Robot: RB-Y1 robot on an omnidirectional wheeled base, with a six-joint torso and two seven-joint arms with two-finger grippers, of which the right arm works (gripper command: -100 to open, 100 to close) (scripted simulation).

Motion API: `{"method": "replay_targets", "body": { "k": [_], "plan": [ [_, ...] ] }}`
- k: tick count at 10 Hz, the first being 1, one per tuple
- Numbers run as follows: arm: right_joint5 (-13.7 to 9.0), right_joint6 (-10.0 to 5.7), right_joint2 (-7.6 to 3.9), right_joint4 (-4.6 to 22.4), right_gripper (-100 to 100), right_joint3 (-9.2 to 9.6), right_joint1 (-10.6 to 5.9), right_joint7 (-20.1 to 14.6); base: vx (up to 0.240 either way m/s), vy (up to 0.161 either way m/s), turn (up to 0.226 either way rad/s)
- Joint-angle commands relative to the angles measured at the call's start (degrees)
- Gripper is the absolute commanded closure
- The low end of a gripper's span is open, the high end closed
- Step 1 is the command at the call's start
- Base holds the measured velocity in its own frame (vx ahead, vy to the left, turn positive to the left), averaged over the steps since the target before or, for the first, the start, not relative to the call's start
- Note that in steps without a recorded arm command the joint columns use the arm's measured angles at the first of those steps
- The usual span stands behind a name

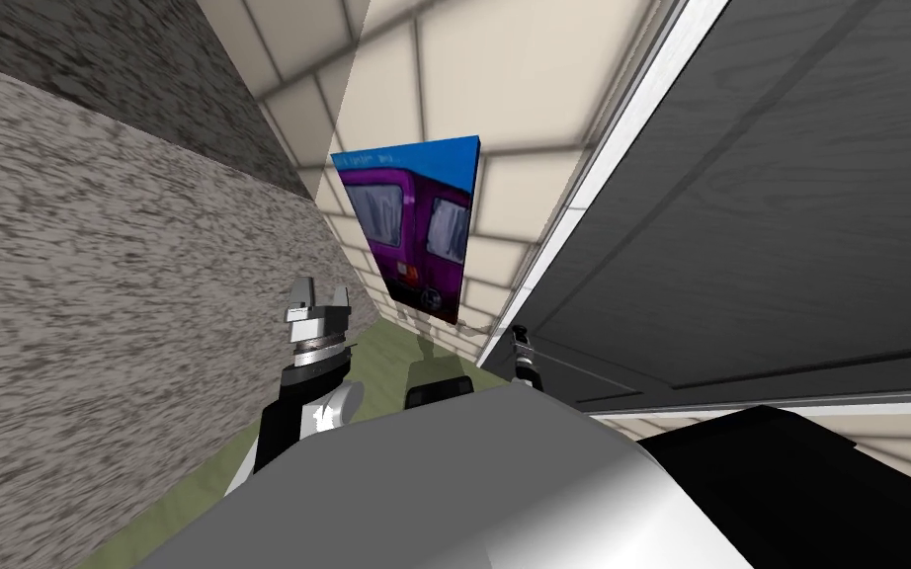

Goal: Pull the door open

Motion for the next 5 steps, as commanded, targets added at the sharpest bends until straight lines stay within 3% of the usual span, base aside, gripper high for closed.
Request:
{"method": "replay_targets", "body": {
  "k": [1,5],
  "plan": [
    [0.43,0.02,-0.27,-0.43,100,0.81,0.35,-0.50,-0.199,-0.007,0.079],
    [2.06,0.05,-1.42,-2.09,100,3.83,1.17,-2.27,-0.217,0.011,0.056]
  ]
}}
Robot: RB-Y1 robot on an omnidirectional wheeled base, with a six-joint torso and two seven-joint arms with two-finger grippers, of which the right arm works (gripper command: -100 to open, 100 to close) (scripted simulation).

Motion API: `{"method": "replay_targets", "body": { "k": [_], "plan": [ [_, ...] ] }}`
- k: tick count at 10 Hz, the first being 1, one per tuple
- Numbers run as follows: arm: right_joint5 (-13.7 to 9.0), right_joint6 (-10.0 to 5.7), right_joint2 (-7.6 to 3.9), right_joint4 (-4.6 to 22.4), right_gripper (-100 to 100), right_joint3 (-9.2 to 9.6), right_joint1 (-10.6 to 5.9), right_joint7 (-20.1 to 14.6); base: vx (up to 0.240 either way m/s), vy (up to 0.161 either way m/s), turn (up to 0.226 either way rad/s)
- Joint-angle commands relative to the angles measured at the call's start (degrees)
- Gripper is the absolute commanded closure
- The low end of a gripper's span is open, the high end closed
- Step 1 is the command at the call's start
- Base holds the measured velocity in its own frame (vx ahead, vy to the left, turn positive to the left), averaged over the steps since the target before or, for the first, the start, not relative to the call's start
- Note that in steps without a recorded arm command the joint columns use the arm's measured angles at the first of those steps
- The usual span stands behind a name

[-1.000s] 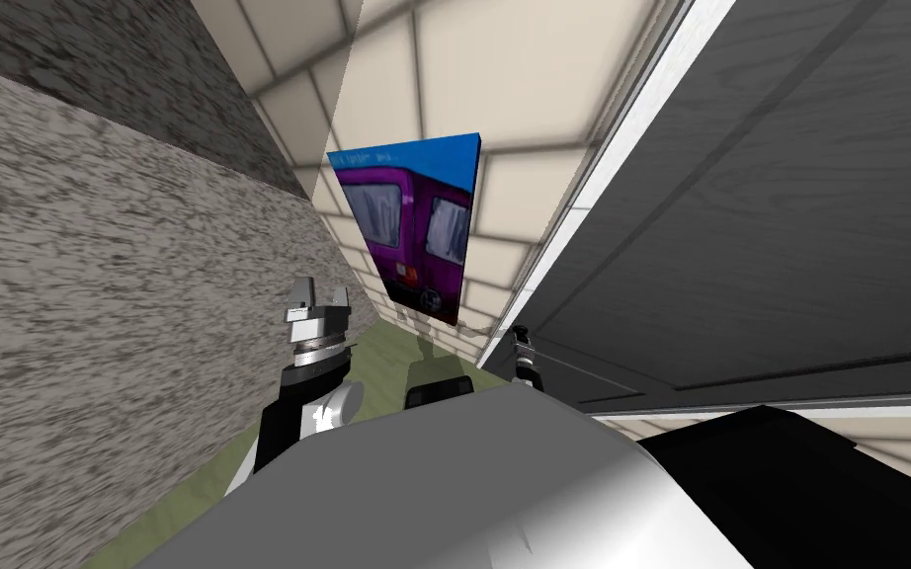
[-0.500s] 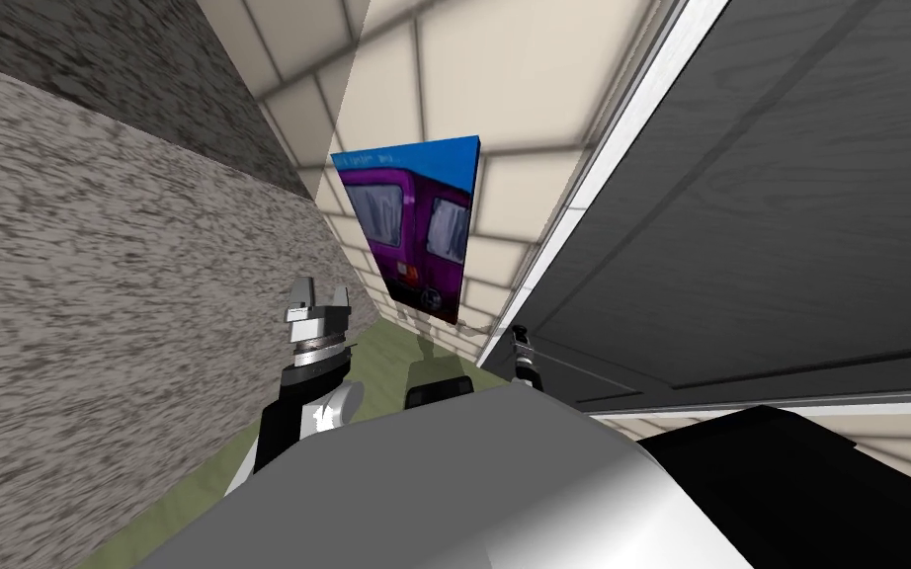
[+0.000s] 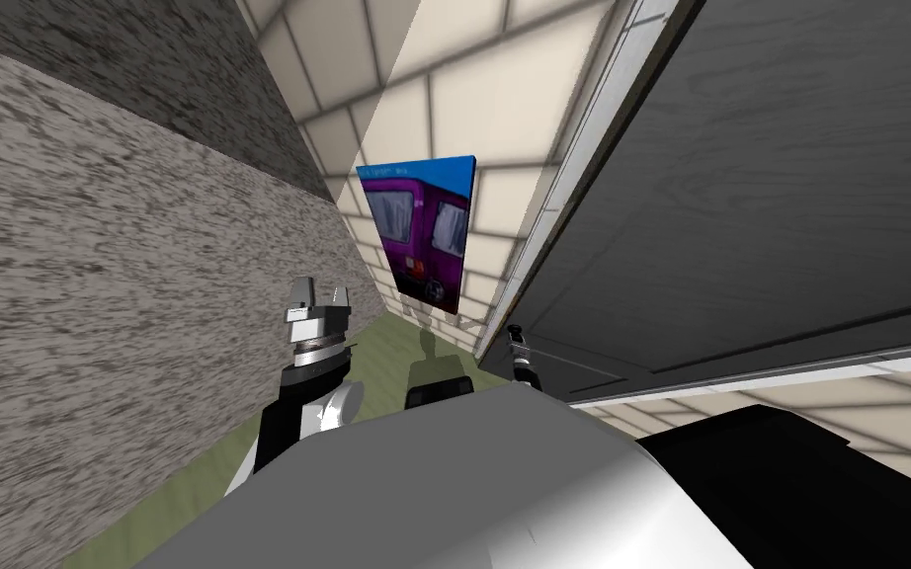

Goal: Pull the door open

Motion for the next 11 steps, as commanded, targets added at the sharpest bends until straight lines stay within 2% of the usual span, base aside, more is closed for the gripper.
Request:
{"method": "replay_targets", "body": {
  "k": [1,3,4,5,11],
  "plan": [
    [0.78,-0.10,-0.77,-0.97,100,1.45,0.45,-1.11,-0.239,0.001,0.064],
    [1.44,-0.09,-1.23,-1.64,100,2.67,0.78,-1.82,-0.237,0.007,0.057],
    [1.27,-0.10,-1.01,-1.21,100,2.33,0.61,-1.53,-0.099,0.010,0.017],
    [2.01,-0.42,-1.61,-1.71,100,3.78,1.23,-2.39,-0.185,-0.010,0.078],
    [4.42,-2.29,-4.20,-3.55,100,8.28,3.01,-5.43,-0.253,-0.016,0.086]
  ]
}}
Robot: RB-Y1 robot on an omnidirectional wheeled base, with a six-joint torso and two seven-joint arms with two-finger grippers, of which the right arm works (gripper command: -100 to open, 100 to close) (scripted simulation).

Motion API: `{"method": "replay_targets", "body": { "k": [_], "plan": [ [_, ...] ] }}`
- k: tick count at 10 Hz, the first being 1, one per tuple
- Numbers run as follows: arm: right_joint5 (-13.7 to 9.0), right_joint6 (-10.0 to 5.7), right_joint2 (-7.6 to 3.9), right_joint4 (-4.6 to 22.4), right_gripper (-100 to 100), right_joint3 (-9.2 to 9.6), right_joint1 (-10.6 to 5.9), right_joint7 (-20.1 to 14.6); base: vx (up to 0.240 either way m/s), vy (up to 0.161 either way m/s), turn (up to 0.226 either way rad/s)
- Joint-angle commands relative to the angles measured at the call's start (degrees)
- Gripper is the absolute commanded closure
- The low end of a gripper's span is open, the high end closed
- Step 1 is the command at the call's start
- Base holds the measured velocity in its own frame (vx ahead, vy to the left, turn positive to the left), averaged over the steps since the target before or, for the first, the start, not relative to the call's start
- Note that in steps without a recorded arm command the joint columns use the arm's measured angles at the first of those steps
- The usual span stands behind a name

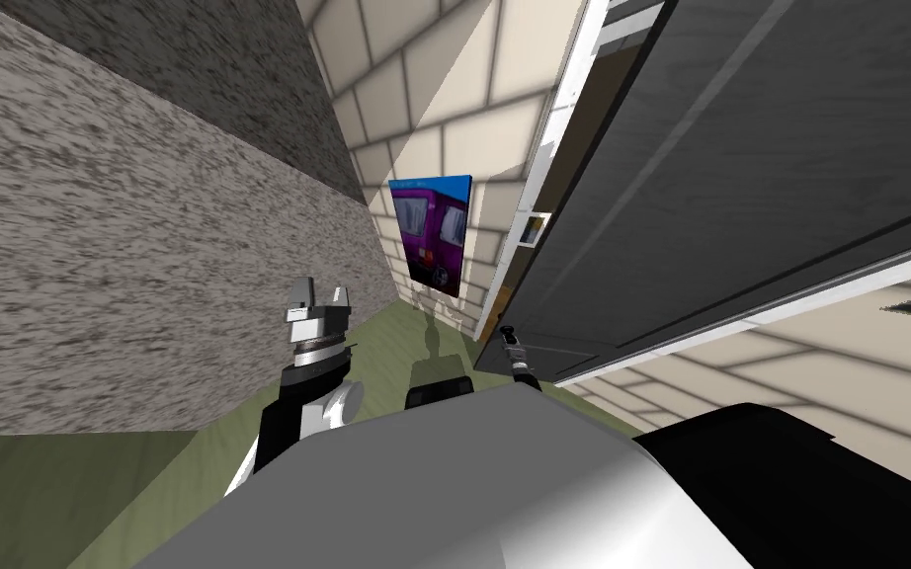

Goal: Pull the door open

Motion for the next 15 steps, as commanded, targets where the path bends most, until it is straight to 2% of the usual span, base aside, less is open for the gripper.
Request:
{"method": "replay_targets", "body": {
  "k": [1,2,4,7,8,9,10,15],
  "plan": [
    [0.00,0.00,0.00,0.00,100,0.00,0.00,0.00,-0.122,-0.005,0.020],
    [0.68,-1.09,-0.90,0.13,100,1.40,0.70,-1.35,-0.194,-0.031,0.141],
    [1.23,-2.19,-1.88,0.19,100,2.49,1.25,-2.55,-0.246,-0.038,0.147],
    [2.48,-4.67,-4.08,0.32,100,4.96,2.49,-5.25,-0.291,-0.037,0.141],
    [2.74,-5.19,-4.53,0.35,100,5.47,2.75,-5.81,-0.235,-0.012,0.108],
    [2.68,-4.63,-3.96,0.63,100,5.32,2.31,-5.33,-0.097,0.005,0.015],
    [3.18,-5.99,-4.67,1.21,100,6.40,2.91,-6.46,-0.199,-0.019,0.173],
    [4.36,-9.91,-6.89,2.64,100,8.79,4.06,-9.40,-0.237,-0.042,0.149]
  ]
}}
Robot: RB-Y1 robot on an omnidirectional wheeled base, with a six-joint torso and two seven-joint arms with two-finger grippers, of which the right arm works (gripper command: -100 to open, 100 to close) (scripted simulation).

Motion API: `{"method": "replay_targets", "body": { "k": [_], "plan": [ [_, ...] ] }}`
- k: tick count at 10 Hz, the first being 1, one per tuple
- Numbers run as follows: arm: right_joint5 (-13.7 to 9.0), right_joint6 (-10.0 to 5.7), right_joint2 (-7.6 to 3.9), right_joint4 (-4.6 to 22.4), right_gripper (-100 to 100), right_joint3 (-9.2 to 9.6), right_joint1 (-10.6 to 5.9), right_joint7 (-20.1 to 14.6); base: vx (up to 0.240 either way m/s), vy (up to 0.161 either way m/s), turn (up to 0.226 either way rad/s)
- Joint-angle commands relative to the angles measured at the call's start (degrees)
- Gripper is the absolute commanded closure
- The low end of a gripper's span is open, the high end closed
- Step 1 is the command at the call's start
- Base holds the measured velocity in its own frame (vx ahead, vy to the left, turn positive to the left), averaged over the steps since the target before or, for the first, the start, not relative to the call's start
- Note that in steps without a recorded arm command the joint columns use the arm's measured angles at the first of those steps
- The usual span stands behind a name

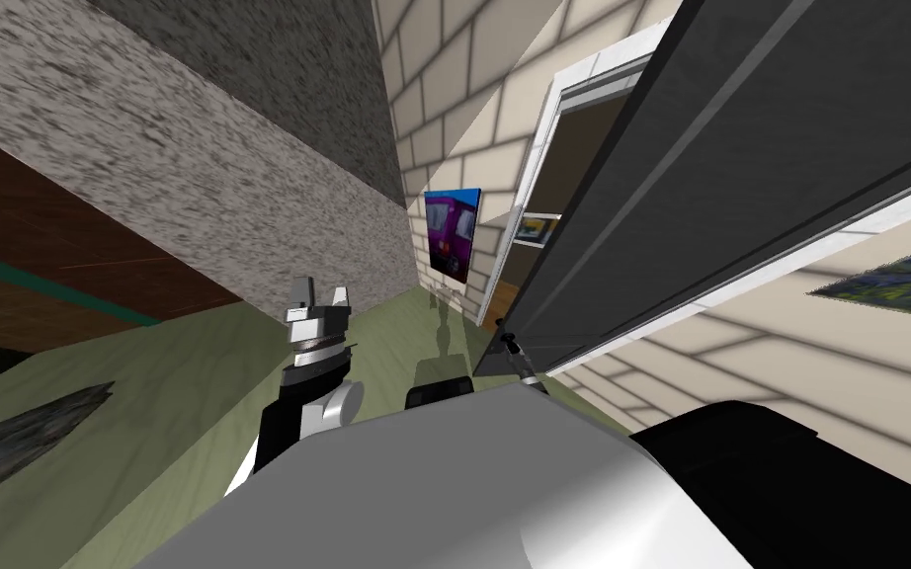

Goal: Pull the door open

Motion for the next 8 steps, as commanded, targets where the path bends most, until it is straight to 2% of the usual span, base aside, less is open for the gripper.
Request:
{"method": "replay_targets", "body": {
  "k": [1,2,3,8],
  "plan": [
    [0.34,-1.54,-0.80,0.50,100,0.73,0.40,-1.09,-0.220,-0.040,0.115],
    [0.48,-2.00,-1.06,0.66,100,1.01,0.53,-1.43,-0.226,-0.039,0.116],
    [0.43,-1.31,-0.72,0.25,100,0.88,0.52,-0.87,-0.099,-0.013,0.024],
    [1.49,-4.02,-1.81,2.50,100,2.58,0.28,-3.12,-0.208,-0.039,0.147]
  ]
}}
